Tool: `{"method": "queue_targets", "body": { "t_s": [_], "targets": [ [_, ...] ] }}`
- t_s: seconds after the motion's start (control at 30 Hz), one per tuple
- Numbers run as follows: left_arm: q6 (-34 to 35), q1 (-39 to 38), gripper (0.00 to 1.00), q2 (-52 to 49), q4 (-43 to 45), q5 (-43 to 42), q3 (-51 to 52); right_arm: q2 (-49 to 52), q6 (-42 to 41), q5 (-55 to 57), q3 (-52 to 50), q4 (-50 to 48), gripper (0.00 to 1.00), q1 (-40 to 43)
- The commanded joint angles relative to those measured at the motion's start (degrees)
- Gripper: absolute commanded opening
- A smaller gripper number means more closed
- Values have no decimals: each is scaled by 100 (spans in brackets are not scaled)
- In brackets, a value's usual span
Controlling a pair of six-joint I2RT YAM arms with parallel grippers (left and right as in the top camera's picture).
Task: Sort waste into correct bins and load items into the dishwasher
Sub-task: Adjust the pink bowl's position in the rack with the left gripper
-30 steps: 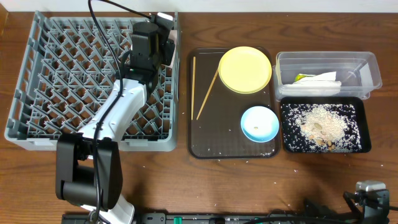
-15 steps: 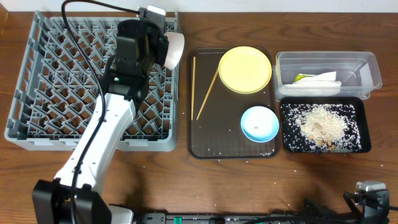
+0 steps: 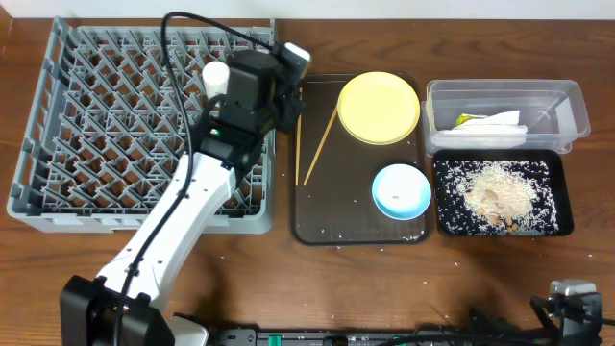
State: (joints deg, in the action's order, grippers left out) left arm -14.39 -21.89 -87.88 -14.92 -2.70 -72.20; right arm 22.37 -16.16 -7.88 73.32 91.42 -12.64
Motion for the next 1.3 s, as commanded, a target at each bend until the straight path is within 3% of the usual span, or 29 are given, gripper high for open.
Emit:
{"method": "queue_targets", "body": {
  "t_s": [0.0,0.07,0.13,0.53,1.27],
  "targets": [
    [7,-20,43,15,-2,-31,-46,2,-52,35,2,-7,99,74],
    [-63,-15,73,-24,-2,-22,-46,2,-52,35,2,-7,99,74],
    [-234,-15,88,-98,4,105,-46,2,-52,35,2,-7,99,72],
    [-695,-15,89,-765,494,1001,-46,2,-55,35,2,-7,99,72],
    [-848,173,90,-1576,1272,1285,-46,2,-52,35,2,-7,99,72]
  ]
}}
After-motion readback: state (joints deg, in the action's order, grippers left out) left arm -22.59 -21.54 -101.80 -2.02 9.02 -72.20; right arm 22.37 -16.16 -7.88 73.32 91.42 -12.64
